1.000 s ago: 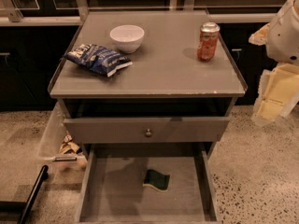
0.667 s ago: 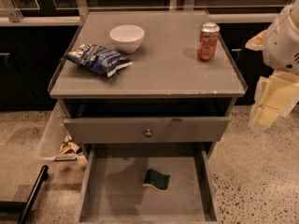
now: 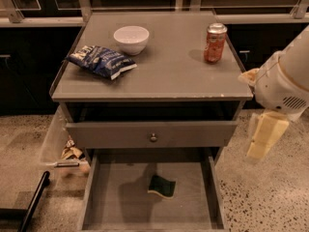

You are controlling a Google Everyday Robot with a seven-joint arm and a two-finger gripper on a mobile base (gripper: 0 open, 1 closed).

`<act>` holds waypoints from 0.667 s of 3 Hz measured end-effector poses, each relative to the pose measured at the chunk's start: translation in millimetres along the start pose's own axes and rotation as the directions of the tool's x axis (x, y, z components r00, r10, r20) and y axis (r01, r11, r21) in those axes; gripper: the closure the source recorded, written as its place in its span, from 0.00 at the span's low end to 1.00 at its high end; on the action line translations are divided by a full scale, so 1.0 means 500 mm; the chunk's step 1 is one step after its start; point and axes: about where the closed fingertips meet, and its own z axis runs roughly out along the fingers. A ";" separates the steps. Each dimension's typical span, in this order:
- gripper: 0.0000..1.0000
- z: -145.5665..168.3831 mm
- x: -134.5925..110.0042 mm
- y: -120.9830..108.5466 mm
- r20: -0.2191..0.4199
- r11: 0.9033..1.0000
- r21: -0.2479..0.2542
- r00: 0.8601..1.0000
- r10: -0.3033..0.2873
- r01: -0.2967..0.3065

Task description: Pick sponge from middle drawer and place on counter

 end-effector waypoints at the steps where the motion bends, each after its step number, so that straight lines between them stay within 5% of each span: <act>1: 0.00 0.073 0.032 0.030 0.009 0.999 -0.041 1.000 0.005 -0.005; 2: 0.00 0.073 0.032 0.030 0.009 0.999 -0.041 1.000 0.005 -0.005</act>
Offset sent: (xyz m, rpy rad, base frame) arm -0.0067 -0.0026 -0.0351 0.0168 0.0316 0.0075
